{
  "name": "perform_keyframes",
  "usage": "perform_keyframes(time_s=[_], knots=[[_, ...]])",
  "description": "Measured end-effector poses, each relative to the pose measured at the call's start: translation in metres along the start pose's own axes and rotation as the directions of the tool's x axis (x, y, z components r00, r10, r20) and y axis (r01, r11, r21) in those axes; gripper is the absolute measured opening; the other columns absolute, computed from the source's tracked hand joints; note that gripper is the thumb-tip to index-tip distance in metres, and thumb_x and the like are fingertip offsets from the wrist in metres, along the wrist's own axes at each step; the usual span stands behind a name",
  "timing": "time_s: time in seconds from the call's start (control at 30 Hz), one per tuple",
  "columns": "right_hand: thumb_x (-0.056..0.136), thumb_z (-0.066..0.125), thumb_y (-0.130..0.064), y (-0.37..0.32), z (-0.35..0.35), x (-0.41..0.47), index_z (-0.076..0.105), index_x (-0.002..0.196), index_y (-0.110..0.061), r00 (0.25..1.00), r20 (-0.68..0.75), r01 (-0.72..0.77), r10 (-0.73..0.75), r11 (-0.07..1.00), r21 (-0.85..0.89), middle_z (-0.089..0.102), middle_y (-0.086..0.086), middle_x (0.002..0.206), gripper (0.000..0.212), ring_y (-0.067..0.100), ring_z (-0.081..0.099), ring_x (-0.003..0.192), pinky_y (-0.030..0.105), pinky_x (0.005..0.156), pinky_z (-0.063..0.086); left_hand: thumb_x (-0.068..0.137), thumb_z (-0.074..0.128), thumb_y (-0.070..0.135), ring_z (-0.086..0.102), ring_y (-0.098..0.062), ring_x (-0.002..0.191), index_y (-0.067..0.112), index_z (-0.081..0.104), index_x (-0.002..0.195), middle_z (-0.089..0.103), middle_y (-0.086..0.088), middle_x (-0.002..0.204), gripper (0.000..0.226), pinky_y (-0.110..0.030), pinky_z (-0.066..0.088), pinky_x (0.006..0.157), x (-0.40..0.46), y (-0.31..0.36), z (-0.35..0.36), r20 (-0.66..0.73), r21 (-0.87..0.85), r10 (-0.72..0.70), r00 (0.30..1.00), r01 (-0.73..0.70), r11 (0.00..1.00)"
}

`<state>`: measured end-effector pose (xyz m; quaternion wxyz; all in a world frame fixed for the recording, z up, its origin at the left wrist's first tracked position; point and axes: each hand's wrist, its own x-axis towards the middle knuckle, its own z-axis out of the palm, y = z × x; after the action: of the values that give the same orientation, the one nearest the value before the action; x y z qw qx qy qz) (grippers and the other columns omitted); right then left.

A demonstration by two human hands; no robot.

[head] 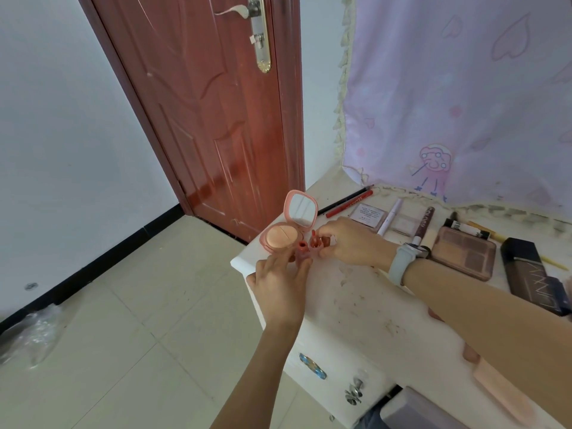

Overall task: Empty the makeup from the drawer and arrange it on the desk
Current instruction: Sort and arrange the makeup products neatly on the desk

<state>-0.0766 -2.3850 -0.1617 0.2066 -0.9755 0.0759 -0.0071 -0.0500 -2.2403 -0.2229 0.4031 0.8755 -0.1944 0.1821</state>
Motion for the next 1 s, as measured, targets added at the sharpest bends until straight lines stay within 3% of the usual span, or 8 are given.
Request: perform_keyframes(time_s=[0.13,0.3,0.43,0.53,0.67,0.73,0.8,1.0], knots=[[0.084,0.061,-0.023,0.002,-0.001,0.003,0.064,0.099,-0.007,1.0,0.024,0.009,-0.01,1.0,0.027,0.064,0.005,0.099,0.022,0.022,0.049,0.098,0.036,0.081,0.043,0.068,0.065,0.039,0.058,-0.024,0.068,0.018,0.072,0.087,0.069,0.003,0.073,0.029,-0.03,0.027,0.066,0.001,0.002,0.006,-0.025,0.027,0.004,1.0,-0.003,1.0],[0.087,0.059,-0.025,0.006,0.001,0.003,0.062,0.099,-0.01,0.999,0.04,0.026,-0.028,0.999,0.037,0.051,-0.011,0.078,0.02,0.019,0.043,0.094,0.028,0.072,0.03,0.068,0.065,0.042,0.059,-0.022,0.068,0.018,0.072,0.087,0.069,0.005,0.075,0.031,-0.03,0.028,0.065,-0.001,0.004,0.01,-0.044,0.052,0.003,0.999,-0.001,0.999],[0.09,0.055,-0.02,0.014,-0.001,-0.002,0.055,0.125,-0.017,1.0,0.005,0.015,-0.016,0.991,0.132,0.064,-0.008,0.104,0.035,-0.003,0.043,0.08,0.021,0.078,0.03,0.073,0.056,0.053,0.056,-0.02,0.078,0.02,0.069,0.099,0.067,0.006,0.081,0.044,-0.024,0.023,0.074,-0.007,0.004,0.007,-0.041,0.016,-0.027,0.999,0.028,0.999],[0.092,0.053,-0.018,0.022,-0.015,-0.016,0.057,0.123,-0.017,0.994,-0.101,-0.022,0.046,0.975,0.222,0.062,-0.007,0.102,0.031,0.002,0.051,0.079,0.02,0.08,0.036,0.074,0.052,0.052,0.051,-0.017,0.089,0.016,0.066,0.103,0.063,0.0,0.094,0.048,-0.02,0.022,0.076,-0.015,0.005,0.003,-0.073,-0.052,-0.028,0.997,0.024,0.998],[0.092,0.05,-0.03,0.041,-0.028,-0.053,0.058,0.117,-0.019,0.985,-0.164,-0.066,0.053,0.995,-0.075,0.055,-0.008,0.104,0.028,0.015,0.048,0.106,0.024,0.089,0.034,0.08,0.056,0.036,0.047,-0.016,0.094,0.01,0.064,0.1,0.062,-0.006,0.101,0.034,-0.021,0.03,0.082,-0.031,0.013,0.001,-0.124,-0.101,0.234,0.964,-0.247,0.964],[0.091,0.046,-0.046,0.046,-0.025,-0.073,0.051,0.125,-0.024,0.99,-0.108,-0.113,0.085,0.95,-0.29,0.05,-0.006,0.123,0.041,0.017,0.04,0.119,0.031,0.1,0.031,0.081,0.056,0.031,0.049,-0.015,0.097,0.012,0.064,0.101,0.062,-0.004,0.102,0.028,-0.023,0.033,0.083,-0.039,0.021,0.004,-0.059,-0.154,0.37,0.927,-0.374,0.914],[0.086,0.041,-0.059,0.047,-0.019,-0.09,0.04,0.134,-0.028,0.989,-0.099,-0.141,0.107,0.881,-0.452,0.04,-0.005,0.136,0.057,0.018,0.035,0.124,0.034,0.102,0.03,0.082,0.054,0.029,0.05,-0.015,0.1,0.014,0.066,0.1,0.064,-0.002,0.104,0.027,-0.024,0.035,0.084,-0.045,0.028,0.009,0.035,-0.173,0.457,0.889,-0.445,0.879],[0.083,0.041,-0.063,0.044,-0.013,-0.108,0.018,0.144,-0.026,0.995,-0.056,-0.101,0.085,0.787,-0.609,0.023,-0.004,0.149,0.075,0.025,0.038,0.122,0.039,0.097,0.031,0.078,0.046,0.037,0.061,-0.018,0.098,0.022,0.07,0.092,0.067,0.006,0.103,0.032,-0.027,0.034,0.088,-0.05,0.03,0.019,0.245,-0.036,0.449,0.859,-0.455,0.89]])
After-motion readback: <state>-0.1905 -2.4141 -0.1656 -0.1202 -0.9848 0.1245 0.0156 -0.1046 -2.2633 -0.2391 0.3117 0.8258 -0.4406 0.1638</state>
